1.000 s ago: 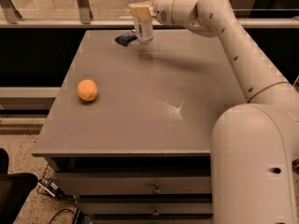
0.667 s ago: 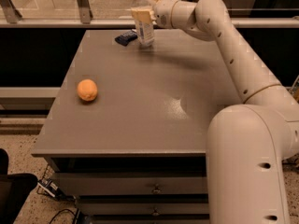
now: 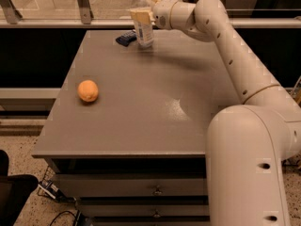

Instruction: Move blue plastic bottle near rxbar blueberry

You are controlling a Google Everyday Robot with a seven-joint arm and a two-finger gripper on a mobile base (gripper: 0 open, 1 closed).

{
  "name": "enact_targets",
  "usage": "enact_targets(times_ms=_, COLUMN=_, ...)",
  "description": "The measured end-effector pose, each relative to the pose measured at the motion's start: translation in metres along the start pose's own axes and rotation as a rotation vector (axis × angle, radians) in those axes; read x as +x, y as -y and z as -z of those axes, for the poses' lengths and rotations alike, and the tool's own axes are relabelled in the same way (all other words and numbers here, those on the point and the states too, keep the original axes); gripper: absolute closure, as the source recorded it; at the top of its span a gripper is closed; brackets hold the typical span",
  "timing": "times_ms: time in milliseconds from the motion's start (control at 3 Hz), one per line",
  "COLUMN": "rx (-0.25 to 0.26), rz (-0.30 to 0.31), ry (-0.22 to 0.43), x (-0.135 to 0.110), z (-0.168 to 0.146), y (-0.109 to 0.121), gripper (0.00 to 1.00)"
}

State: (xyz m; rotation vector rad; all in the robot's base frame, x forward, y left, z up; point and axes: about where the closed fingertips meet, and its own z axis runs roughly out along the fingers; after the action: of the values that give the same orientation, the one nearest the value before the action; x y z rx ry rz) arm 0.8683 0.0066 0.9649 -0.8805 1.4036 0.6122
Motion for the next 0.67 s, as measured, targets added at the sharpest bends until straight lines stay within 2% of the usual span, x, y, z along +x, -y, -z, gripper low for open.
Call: enact_targets(times_ms=667, rx=-0.009, rz=-0.002, ry=0.000, x=0.0010, z=-0.0058, y=-0.0042, gripper=0.16)
